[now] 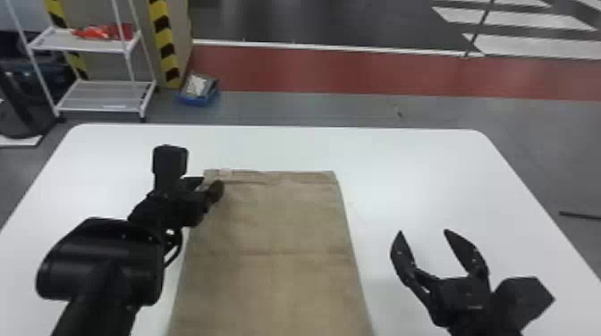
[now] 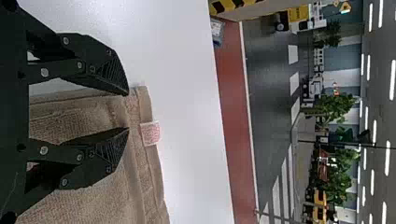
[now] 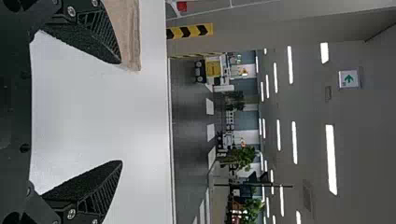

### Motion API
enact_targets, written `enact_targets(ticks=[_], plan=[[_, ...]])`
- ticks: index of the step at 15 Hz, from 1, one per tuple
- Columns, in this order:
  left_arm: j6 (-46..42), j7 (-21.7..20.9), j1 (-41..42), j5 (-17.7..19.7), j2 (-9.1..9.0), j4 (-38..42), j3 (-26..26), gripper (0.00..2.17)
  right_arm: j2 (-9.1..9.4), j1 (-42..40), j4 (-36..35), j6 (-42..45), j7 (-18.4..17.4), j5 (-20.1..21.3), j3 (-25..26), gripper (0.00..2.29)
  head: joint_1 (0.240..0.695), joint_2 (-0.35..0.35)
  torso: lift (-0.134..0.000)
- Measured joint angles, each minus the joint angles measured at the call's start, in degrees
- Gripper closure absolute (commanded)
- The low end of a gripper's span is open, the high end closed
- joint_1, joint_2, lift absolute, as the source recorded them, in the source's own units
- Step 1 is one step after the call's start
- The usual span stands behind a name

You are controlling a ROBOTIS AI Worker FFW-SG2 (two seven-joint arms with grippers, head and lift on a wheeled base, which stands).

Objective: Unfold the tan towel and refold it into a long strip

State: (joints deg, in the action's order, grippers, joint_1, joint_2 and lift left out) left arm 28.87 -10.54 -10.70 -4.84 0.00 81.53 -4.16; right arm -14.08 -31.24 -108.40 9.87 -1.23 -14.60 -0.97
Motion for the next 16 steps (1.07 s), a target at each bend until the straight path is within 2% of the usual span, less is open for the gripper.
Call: enact_targets(ticks=[14, 16], plan=[[-2.0, 0.4, 2.9, -0.8, 0.0, 3.3, -0.4, 0.76, -0.41, 0.6, 0.8, 0.0, 0.0, -0.6, -0.2, 0.12, 0.695, -0.112, -0.123], [-2.2, -0.5, 3.3, -1.5, 0.0, 3.8, -0.4, 1.62, -0.42, 0.7, 1.0, 0.0, 0.0, -0.7, -0.3, 0.12, 0.695, -0.115, -0.123]])
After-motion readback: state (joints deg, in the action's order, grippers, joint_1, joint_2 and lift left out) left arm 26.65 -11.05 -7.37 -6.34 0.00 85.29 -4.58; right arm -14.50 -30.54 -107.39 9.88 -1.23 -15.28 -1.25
